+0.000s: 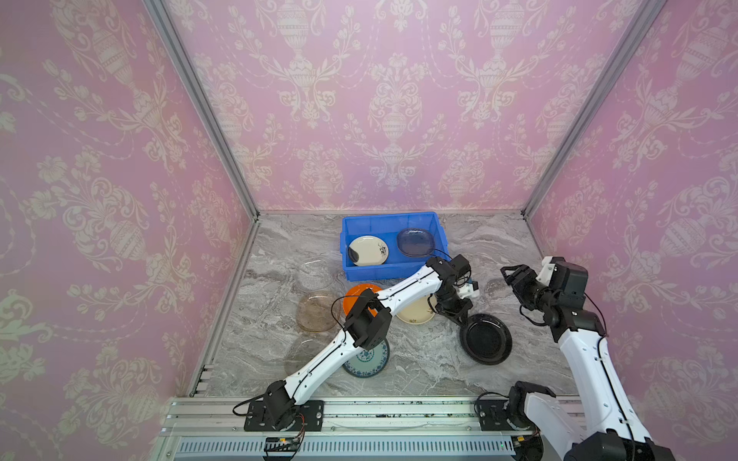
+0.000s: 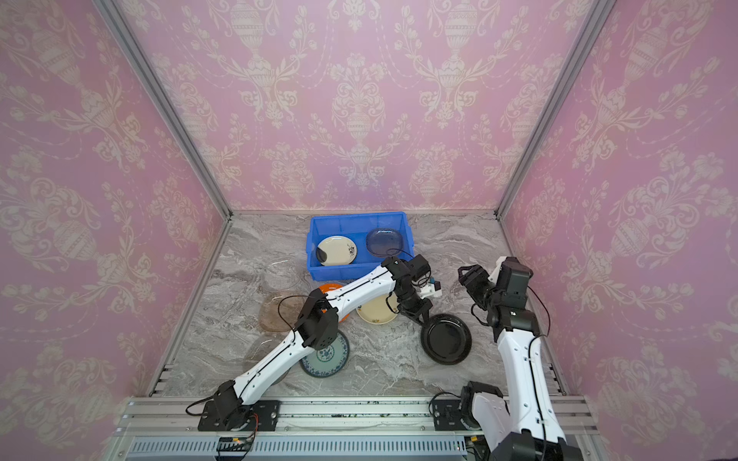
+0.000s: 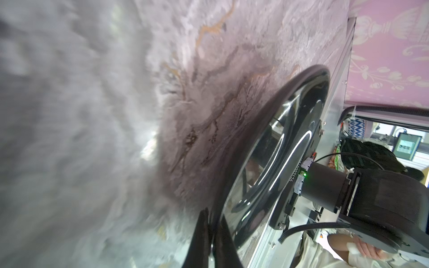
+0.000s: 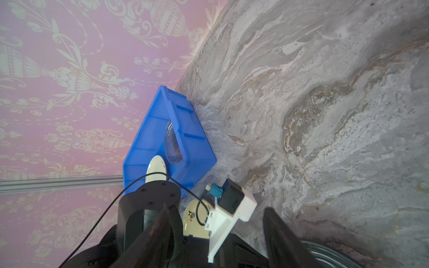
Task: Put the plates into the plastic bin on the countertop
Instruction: 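Lift the black plate with the left gripper toward the bin while the right arm approaches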
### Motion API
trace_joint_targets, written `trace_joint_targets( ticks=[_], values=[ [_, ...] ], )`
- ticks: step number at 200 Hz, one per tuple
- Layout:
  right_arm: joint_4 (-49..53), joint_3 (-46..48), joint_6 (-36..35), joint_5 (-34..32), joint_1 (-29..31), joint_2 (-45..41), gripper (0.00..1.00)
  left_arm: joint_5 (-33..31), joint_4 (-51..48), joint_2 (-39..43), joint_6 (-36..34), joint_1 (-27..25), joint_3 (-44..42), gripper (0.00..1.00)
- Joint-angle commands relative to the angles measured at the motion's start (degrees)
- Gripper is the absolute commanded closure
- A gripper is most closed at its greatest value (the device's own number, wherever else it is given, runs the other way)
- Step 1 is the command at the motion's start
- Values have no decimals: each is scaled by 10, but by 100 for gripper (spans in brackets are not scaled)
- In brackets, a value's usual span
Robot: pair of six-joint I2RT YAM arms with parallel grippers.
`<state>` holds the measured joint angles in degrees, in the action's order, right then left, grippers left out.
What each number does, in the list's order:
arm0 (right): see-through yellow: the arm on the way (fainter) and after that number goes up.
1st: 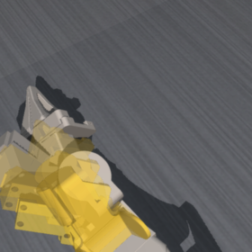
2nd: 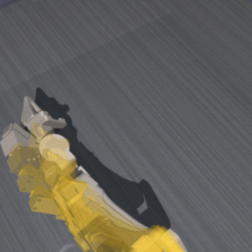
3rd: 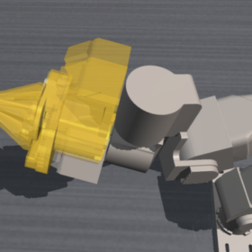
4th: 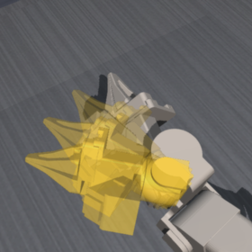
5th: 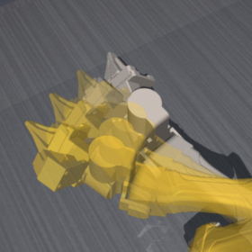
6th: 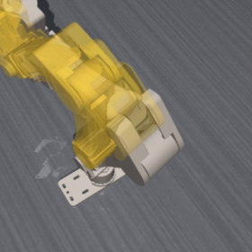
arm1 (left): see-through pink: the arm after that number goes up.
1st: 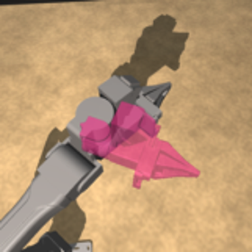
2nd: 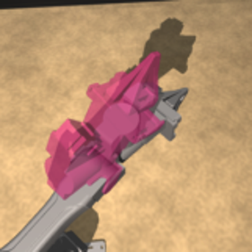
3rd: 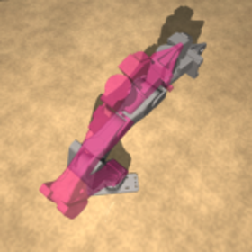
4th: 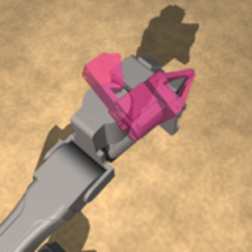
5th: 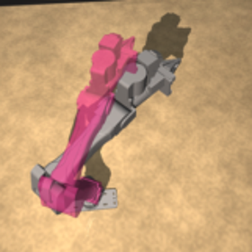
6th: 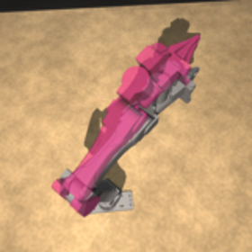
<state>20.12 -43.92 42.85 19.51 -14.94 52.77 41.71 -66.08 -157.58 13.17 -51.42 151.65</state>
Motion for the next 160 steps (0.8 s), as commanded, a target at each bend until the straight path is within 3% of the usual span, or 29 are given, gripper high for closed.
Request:
trace_joint_targets(
  ticks=[1, 25, 45, 89, 112, 132, 160],
  values=[
    [22, -54, -31, -54, -3, -11, 35, -62, -47, 104, -6, 27, 3, 100],
    [17, -91, -35, -90, -3, -16, 35, -100, -81, 161, -16, 53, -13, 100],
    [10, -120, -40, -74, -3, 2, 35, -132, -89, 206, -22, 79, -40, 100],
    [-83, -128, -29, 113, 3, 49, 34, -167, -94, 268, -30, 151, -74, 100],
    [-115, -125, -27, 168, 52, 77, 34, -132, -53, 296, -22, 191, -126, 100],
    [-112, -124, -51, 148, 125, 105, 35, -90, -4, 321, -2, 222, -188, 100],
    [-119, -121, -55, 118, 195, 161, 40, 2, 150, 387, 71, 260, -331, 100]
  ],
)
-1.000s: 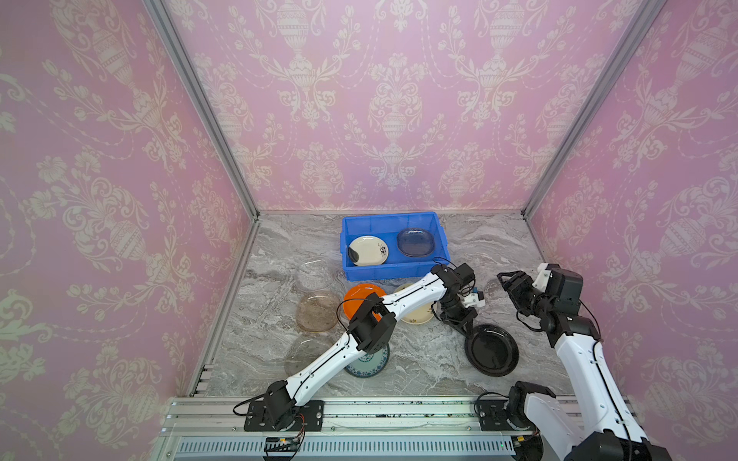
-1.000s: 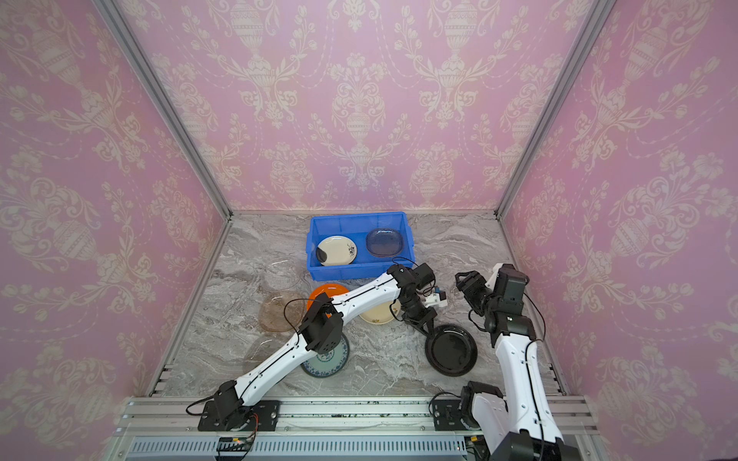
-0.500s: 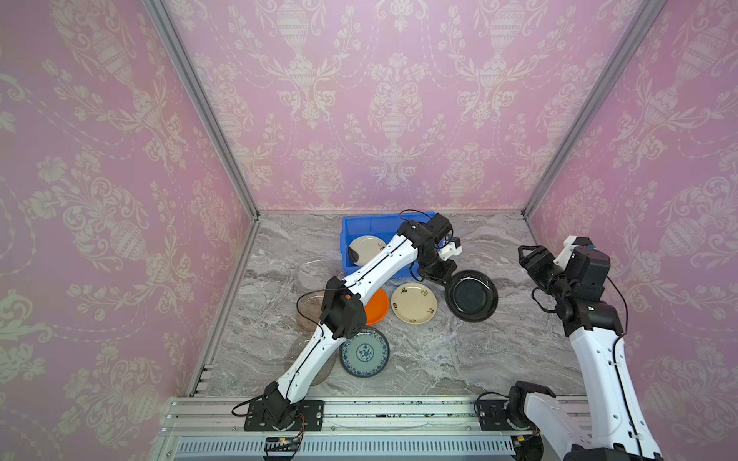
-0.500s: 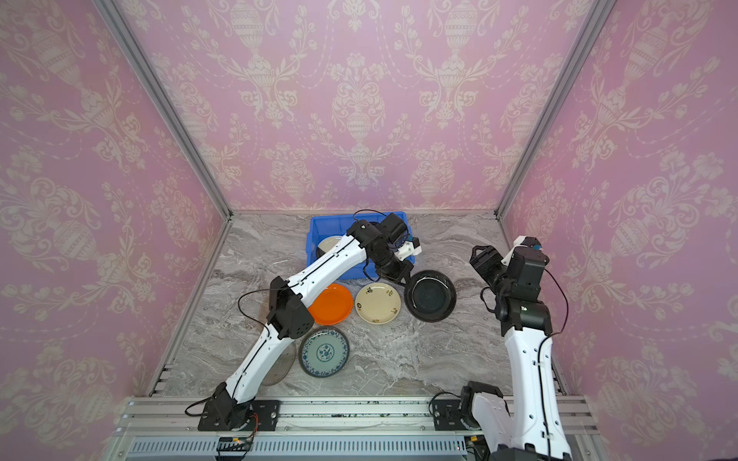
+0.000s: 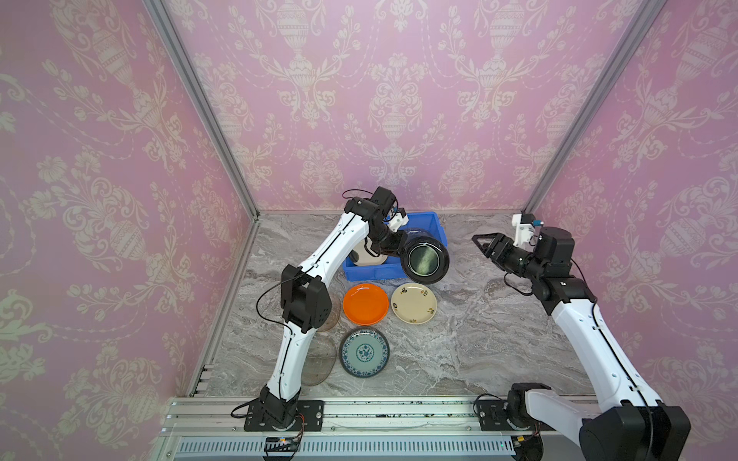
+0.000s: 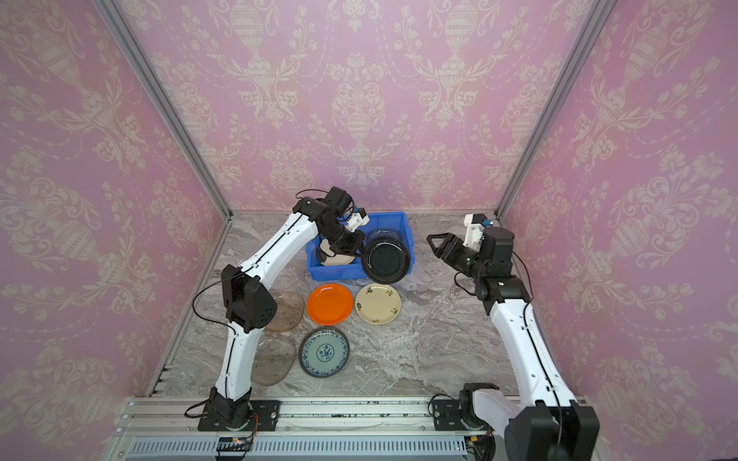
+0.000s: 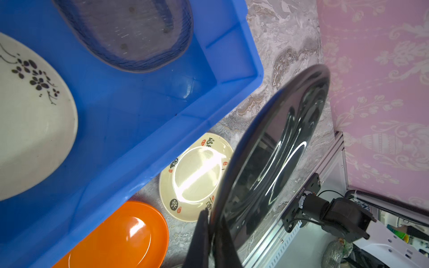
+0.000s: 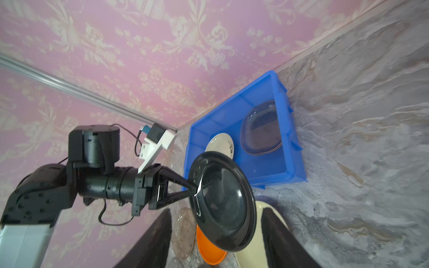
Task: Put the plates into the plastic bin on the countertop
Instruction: 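Lift the black plate with the left gripper toward the bin while the right arm approaches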
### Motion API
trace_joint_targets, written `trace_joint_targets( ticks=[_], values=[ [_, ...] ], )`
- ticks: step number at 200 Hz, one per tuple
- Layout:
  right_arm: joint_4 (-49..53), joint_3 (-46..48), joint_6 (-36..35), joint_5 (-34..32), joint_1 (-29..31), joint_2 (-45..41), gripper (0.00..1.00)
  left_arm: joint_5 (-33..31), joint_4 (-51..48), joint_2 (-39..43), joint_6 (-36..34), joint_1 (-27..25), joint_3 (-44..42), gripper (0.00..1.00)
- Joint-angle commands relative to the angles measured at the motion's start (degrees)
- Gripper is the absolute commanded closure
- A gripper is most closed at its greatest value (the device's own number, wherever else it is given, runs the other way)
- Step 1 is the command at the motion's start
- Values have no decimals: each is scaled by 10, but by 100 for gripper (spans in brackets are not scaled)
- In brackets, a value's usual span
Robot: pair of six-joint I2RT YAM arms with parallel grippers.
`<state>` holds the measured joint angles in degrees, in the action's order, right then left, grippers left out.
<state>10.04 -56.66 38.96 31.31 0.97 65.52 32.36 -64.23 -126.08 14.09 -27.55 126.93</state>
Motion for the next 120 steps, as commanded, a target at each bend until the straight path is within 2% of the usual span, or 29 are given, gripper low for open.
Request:
trace_joint_targets(
  ticks=[1, 29, 64, 120],
  values=[
    [-19, 7, -17, -2, 37, 35, 40, 98, 136, 74, 65, 23, -88, 100],
    [-12, -5, -33, -38, 72, 73, 41, 145, 236, 119, 122, 52, -187, 100],
    [-29, -23, -35, -42, 104, 123, 47, 200, 344, 159, 194, 73, -276, 100],
    [-62, -54, -20, -42, 127, 176, 54, 205, 358, 183, 199, 82, -316, 100]
  ],
)
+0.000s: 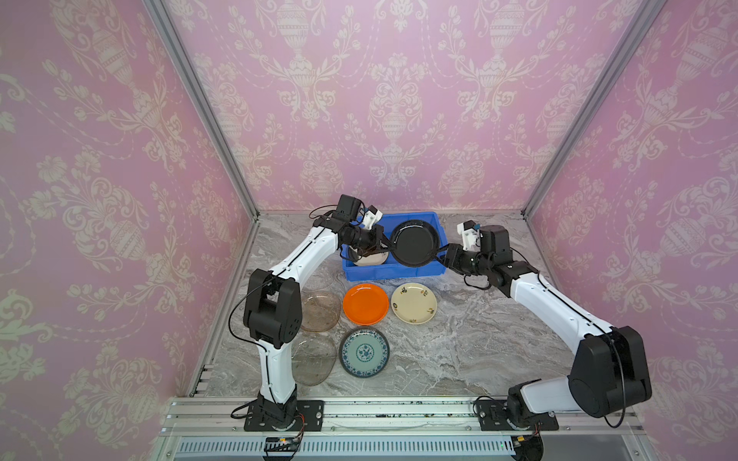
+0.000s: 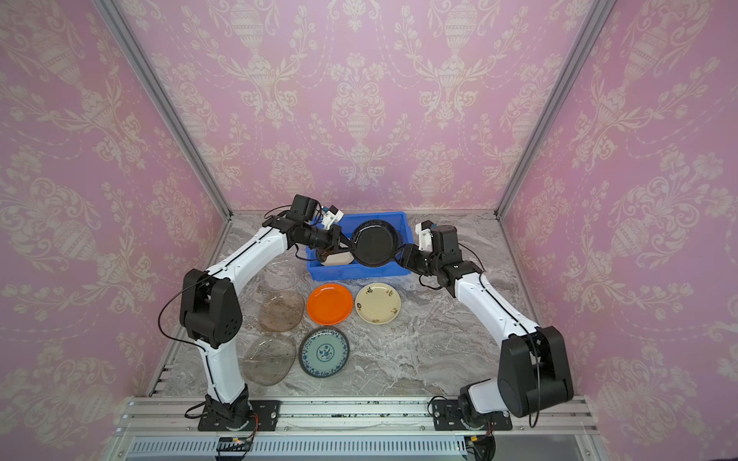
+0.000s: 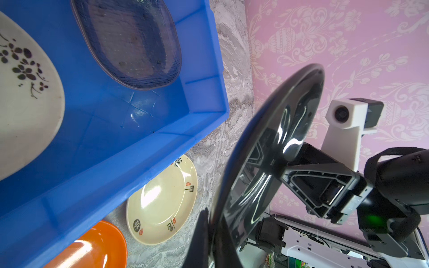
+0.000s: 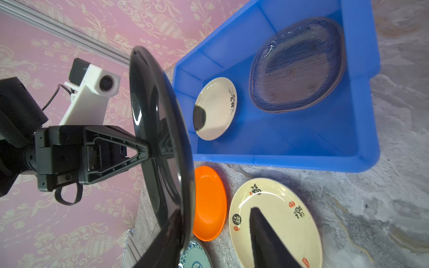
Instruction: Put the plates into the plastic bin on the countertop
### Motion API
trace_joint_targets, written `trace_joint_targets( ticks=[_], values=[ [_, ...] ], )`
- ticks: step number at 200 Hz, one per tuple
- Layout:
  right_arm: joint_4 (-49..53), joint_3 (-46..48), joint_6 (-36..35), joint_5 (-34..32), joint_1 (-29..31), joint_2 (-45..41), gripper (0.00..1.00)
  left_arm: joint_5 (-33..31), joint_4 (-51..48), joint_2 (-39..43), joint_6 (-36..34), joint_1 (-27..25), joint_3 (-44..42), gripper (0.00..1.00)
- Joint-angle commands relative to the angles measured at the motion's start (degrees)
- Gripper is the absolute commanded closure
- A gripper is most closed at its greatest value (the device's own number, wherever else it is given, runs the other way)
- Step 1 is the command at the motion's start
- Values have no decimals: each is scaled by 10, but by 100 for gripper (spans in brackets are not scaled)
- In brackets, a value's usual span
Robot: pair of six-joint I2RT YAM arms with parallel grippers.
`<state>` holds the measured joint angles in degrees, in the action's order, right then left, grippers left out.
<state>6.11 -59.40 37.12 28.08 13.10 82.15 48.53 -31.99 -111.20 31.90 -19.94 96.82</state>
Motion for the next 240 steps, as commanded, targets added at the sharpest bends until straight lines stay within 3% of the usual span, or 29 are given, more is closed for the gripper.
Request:
trace_joint_targets(
  ticks=[1, 30, 42, 66, 78, 80, 83, 87, 118, 130, 169, 240],
  values=[
    [-23, -27, -2, -10, 6, 10, 54, 44, 37, 34, 21, 6, -15, 100],
    [-33, -41, 4, -16, 8, 26, 73, 63, 62, 45, 38, 11, -35, 100],
    [-33, -50, 10, -21, 9, 36, 100, 64, 59, 47, 37, 13, -40, 100],
    [-33, -69, 15, -32, 12, 54, 100, 46, 46, 56, 24, 19, -53, 99],
    [-29, -90, 17, -36, 13, 69, 100, 17, 41, 67, 19, 25, -66, 51],
    [-28, -97, 17, -36, 14, 72, 100, 12, 41, 71, 18, 25, -70, 38],
    [-26, -103, 18, -36, 14, 76, 100, 0, 39, 75, 15, 27, -74, 9],
    [-22, -111, 18, -38, 14, 83, 100, -18, 34, 83, 10, 30, -79, 1],
    [34, -195, 17, -54, 23, 153, 100, -179, -28, 136, -52, 43, -106, 1],
    [50, -231, 18, -47, 26, 187, 100, -205, -23, 160, -63, 44, -130, 1],
    [54, -320, 50, -14, 35, 298, 100, -149, 82, 226, -31, 44, -217, 1],
    [78, -477, 81, 13, 71, 476, 100, -127, 113, 247, -12, 45, -257, 1]
  ],
)
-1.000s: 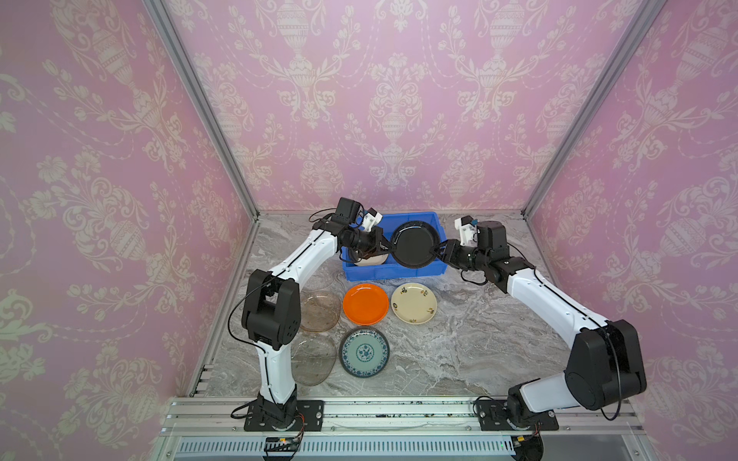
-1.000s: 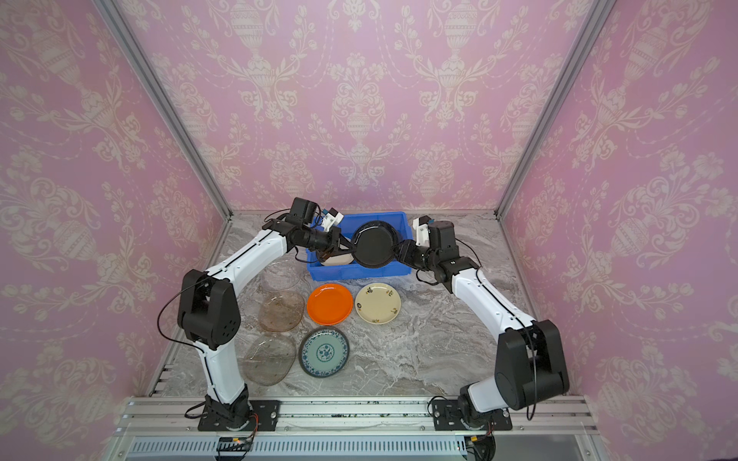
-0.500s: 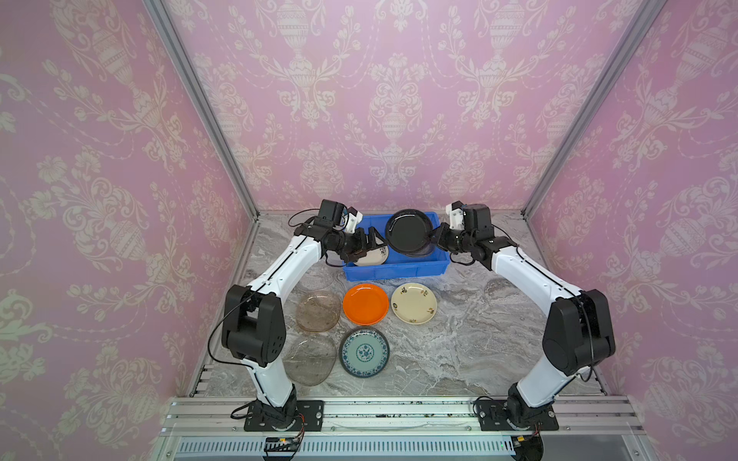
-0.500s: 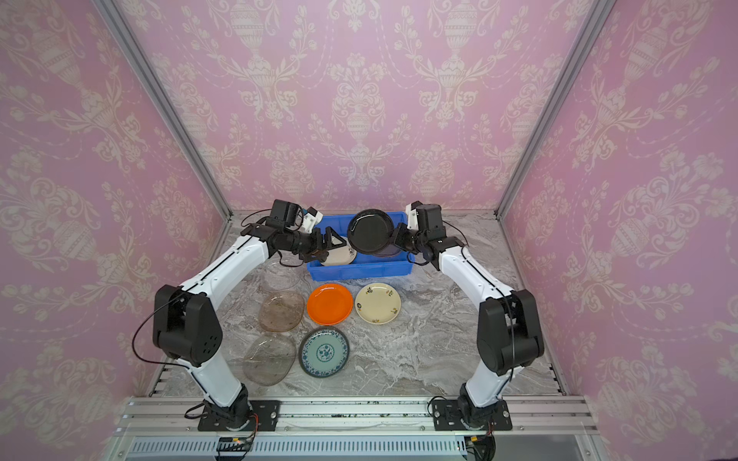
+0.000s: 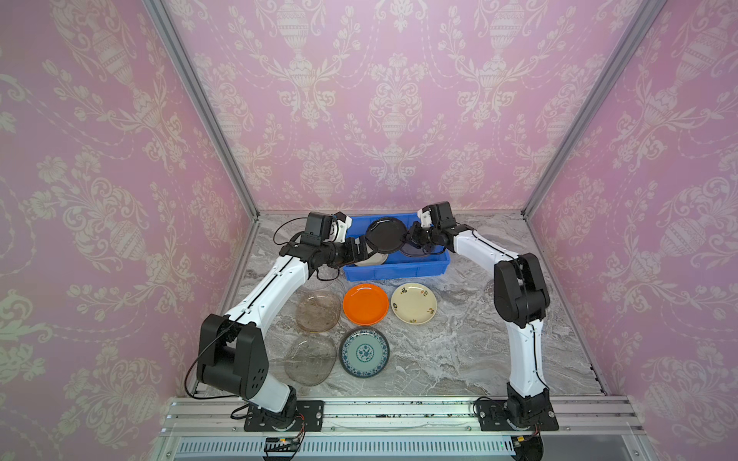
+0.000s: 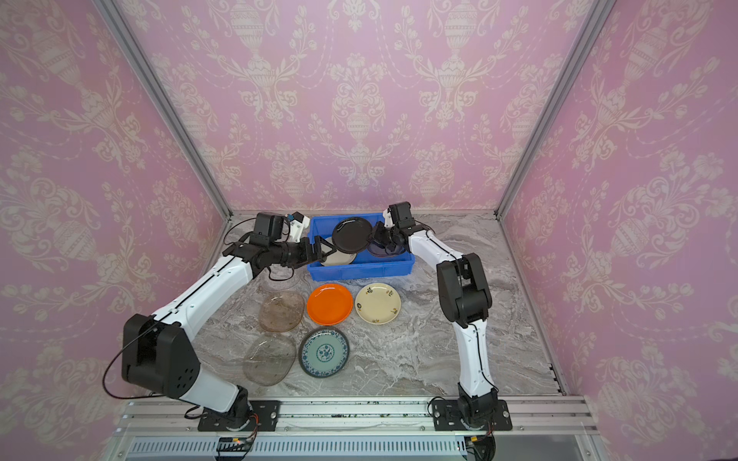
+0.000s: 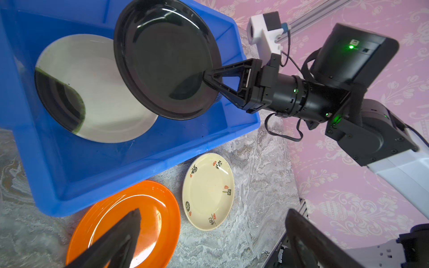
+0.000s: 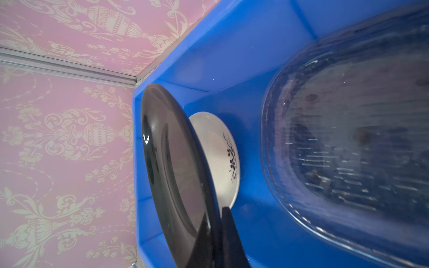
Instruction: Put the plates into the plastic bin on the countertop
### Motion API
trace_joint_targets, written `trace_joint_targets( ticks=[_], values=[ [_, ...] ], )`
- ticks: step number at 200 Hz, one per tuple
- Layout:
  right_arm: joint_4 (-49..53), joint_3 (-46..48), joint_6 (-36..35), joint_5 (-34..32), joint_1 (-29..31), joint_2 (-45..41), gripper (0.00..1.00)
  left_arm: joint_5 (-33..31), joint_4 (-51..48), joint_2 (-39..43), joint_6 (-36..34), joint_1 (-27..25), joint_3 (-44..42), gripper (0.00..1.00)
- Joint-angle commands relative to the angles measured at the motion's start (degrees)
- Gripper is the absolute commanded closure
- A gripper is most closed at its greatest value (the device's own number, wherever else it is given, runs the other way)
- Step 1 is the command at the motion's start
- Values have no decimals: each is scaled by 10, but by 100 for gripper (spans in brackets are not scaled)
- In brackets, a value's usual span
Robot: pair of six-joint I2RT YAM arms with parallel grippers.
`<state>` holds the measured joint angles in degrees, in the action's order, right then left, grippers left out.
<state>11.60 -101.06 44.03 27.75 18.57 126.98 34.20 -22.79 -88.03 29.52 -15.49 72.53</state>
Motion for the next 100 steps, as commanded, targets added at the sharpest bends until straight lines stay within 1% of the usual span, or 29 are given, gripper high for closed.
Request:
trace_joint_targets(
  ticks=[1, 44, 100],
  values=[
    [24, -62, 12, 17, 18, 29, 100, 17, 21, 15, 13, 0, -15, 1],
    [69, -137, 8, 12, 39, 96, 100, 30, 45, 11, 27, 0, -31, 1],
    [118, -199, 7, -2, 46, 143, 100, 32, 39, 14, 21, 0, -31, 1]
  ],
)
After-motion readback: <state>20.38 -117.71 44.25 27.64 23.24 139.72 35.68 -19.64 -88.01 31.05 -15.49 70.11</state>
